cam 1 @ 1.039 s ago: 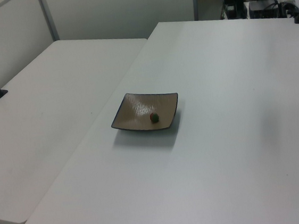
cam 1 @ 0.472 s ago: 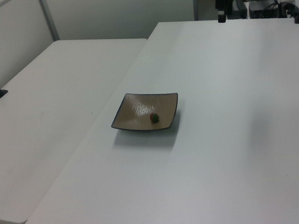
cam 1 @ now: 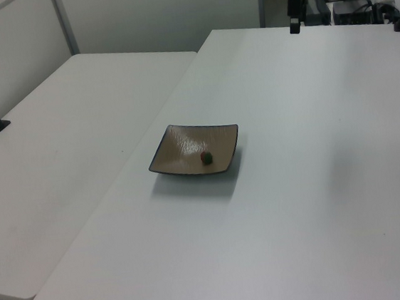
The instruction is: Strawberries on a ceramic plate
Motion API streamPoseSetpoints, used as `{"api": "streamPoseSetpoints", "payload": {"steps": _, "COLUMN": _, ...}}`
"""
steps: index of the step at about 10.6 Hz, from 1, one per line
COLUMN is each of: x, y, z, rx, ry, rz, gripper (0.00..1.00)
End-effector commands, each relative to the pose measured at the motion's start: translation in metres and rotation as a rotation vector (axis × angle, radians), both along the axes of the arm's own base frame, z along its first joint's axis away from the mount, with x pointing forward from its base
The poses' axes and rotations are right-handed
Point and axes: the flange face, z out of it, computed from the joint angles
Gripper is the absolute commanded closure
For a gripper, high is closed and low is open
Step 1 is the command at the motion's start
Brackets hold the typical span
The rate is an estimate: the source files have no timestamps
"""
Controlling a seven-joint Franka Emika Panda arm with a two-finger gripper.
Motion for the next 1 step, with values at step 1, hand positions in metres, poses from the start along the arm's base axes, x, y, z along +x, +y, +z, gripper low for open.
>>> {"api": "streamPoseSetpoints", "payload": {"steps": 1, "x": -0.0039, "y": 0.0010, "z": -0.0002, "rx": -0.023, "ry": -0.024, "rz": 0.066, "gripper": 0.00}}
